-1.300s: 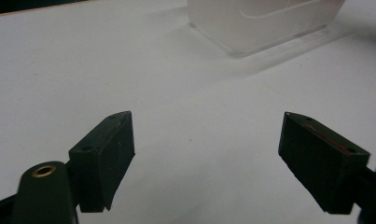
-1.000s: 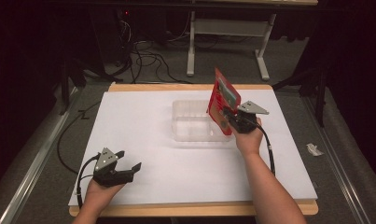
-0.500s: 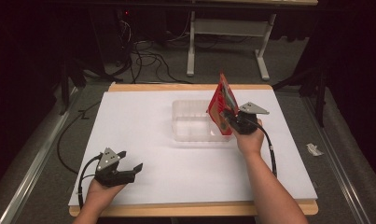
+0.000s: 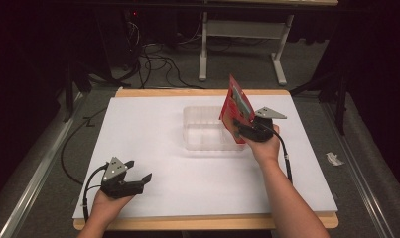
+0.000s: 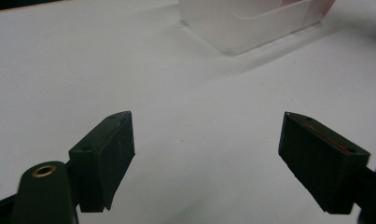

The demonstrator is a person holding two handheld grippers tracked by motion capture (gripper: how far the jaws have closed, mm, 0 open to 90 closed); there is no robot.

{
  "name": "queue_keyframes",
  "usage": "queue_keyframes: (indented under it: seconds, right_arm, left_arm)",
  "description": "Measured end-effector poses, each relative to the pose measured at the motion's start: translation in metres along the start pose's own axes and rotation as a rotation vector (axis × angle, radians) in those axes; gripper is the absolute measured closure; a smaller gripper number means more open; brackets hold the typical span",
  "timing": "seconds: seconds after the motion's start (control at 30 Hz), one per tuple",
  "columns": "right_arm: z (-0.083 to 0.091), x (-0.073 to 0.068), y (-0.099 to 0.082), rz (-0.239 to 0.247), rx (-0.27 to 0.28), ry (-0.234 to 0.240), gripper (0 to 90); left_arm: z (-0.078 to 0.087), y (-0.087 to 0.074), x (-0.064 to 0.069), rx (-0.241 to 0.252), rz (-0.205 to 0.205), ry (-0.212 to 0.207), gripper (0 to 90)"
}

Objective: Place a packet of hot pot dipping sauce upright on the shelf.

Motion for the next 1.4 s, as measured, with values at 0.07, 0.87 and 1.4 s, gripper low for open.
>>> queue_keyframes:
  seconds: [0.07, 0.87, 1.4]
  right_arm:
    - [0.004, 0.001, 0.0, 0.008, -0.012, 0.002, 38.4]
    - [0.051, 0.014, -0.011, -0.009, -0.028, 0.001, 16.1]
    - [0.127, 0.031, -0.085, -0.049, -0.095, -0.043, 16.6]
  left_arm:
    - [0.0, 0.0, 0.0, 0.0, -0.003, 0.003, 19.0]
    - [-0.001, -0.002, 0.0, -0.008, 0.0, -0.001, 18.8]
    - [-0.011, -0.015, 0.0, -0.051, -0.003, -0.001, 18.7]
Point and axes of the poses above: each handheld gripper's, and its own axes: z roughly backward along the jaws, y roughly out of its top, x roughly to its right, the point moved 9 cm from there along -z, roughly forward along the jaws, and after that the axes turned 13 degrees about -y, right-handed, at the moved point
